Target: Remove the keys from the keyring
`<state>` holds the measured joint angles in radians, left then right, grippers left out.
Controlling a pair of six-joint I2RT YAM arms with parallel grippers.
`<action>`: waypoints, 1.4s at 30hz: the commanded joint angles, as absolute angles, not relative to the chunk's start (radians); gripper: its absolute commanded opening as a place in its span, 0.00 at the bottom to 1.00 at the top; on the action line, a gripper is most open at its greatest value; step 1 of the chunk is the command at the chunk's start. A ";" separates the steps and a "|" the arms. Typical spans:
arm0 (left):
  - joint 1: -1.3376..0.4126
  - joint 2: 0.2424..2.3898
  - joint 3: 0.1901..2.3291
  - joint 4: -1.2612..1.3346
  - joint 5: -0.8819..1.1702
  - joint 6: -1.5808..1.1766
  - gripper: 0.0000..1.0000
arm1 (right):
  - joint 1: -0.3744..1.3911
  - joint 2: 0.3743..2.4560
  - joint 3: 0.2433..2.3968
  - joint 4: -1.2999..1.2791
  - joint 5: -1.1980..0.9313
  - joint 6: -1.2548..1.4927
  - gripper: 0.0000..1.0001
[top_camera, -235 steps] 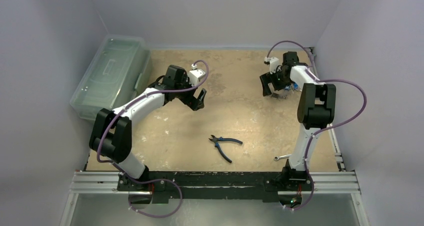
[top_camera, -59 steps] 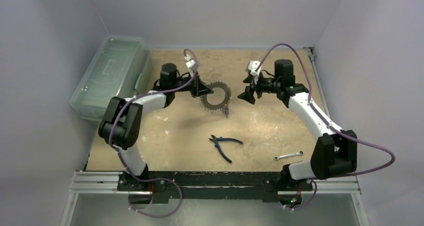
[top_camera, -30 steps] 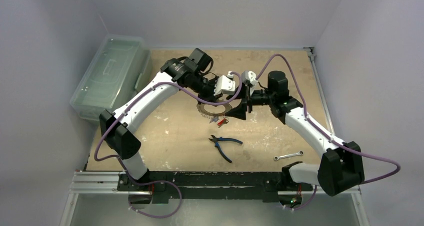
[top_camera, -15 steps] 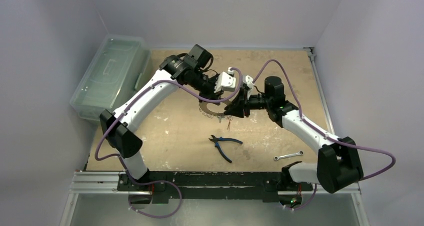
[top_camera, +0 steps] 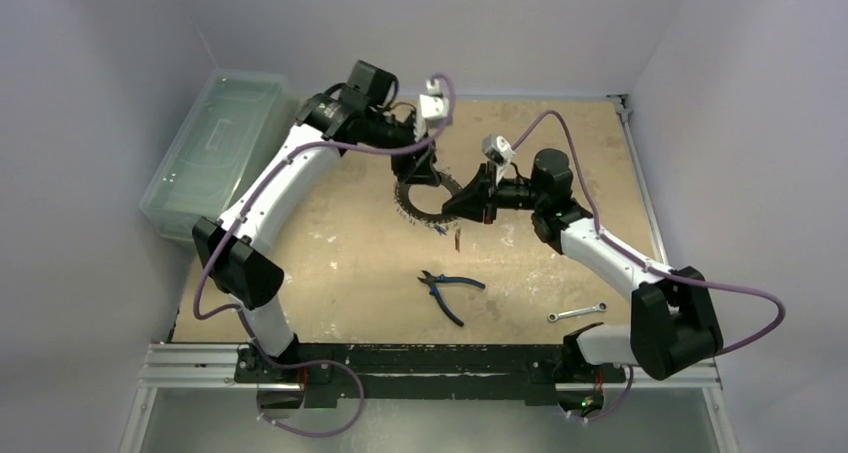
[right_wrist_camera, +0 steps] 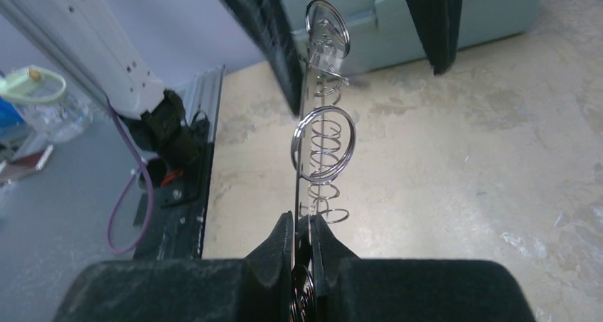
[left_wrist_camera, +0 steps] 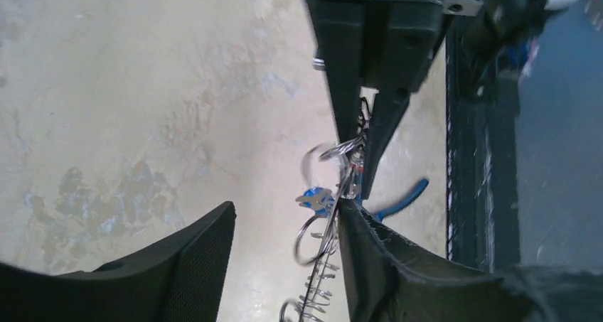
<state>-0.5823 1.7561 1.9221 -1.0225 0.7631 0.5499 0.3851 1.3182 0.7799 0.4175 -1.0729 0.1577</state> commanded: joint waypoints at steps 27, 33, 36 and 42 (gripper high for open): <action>-0.330 1.487 1.158 0.504 1.112 -0.575 0.93 | 0.238 1.395 0.780 1.495 -0.905 1.127 0.00; -0.366 1.528 1.038 1.183 1.127 -1.037 0.99 | 0.239 1.390 0.777 1.474 -0.908 1.111 0.00; -0.379 1.533 1.057 1.127 1.112 -0.996 0.98 | 0.248 1.390 0.775 1.465 -0.915 1.101 0.00; -0.388 1.539 1.070 1.088 1.100 -0.982 0.67 | 0.278 1.387 0.769 1.431 -0.932 1.068 0.00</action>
